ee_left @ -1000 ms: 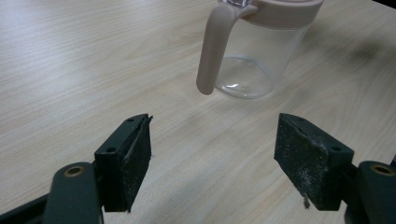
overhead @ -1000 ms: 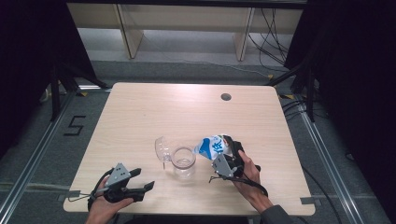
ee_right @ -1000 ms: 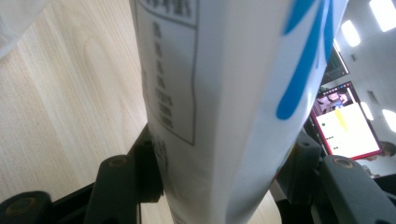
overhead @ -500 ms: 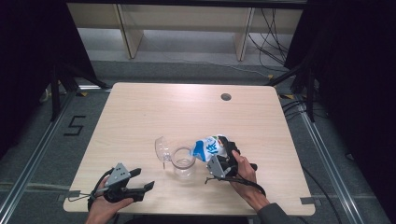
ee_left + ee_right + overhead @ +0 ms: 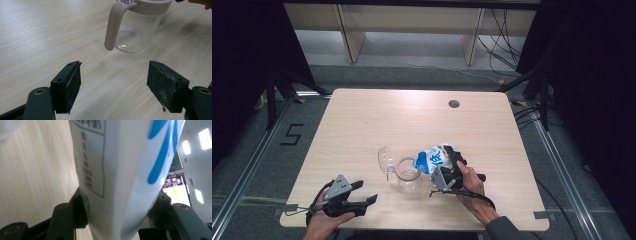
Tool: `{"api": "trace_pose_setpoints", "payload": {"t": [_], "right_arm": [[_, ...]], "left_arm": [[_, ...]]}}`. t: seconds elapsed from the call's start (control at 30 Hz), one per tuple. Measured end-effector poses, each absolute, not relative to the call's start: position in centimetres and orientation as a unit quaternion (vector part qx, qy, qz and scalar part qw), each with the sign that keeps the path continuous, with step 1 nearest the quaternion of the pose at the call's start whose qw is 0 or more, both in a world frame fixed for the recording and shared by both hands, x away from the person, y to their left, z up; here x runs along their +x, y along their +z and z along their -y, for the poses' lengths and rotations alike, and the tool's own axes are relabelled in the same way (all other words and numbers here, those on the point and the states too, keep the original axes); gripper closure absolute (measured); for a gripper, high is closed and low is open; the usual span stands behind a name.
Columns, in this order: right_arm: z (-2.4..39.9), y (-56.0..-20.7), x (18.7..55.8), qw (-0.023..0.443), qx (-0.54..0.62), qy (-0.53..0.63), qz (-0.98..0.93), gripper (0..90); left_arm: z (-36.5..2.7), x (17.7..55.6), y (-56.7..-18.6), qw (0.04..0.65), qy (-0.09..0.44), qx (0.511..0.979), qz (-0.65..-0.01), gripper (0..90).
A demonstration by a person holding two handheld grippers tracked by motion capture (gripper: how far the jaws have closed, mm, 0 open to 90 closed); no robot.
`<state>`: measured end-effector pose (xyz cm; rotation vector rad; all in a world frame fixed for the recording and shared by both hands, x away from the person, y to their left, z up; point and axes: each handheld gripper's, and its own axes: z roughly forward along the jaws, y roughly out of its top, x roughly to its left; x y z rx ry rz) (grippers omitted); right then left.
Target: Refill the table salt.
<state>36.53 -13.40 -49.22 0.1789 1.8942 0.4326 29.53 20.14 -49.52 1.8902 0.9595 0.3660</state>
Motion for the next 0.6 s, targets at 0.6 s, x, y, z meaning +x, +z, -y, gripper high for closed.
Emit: {"api": "trace_pose_setpoints", "payload": {"t": [0.6], "right_arm": [[13.35, -48.93, 36.8, 0.581, 0.03, 0.165, -0.797, 47.1]], "left_arm": [[-20.17, 29.54, -49.47, 0.473, 0.153, 0.777, -0.386, 26.8]]}}
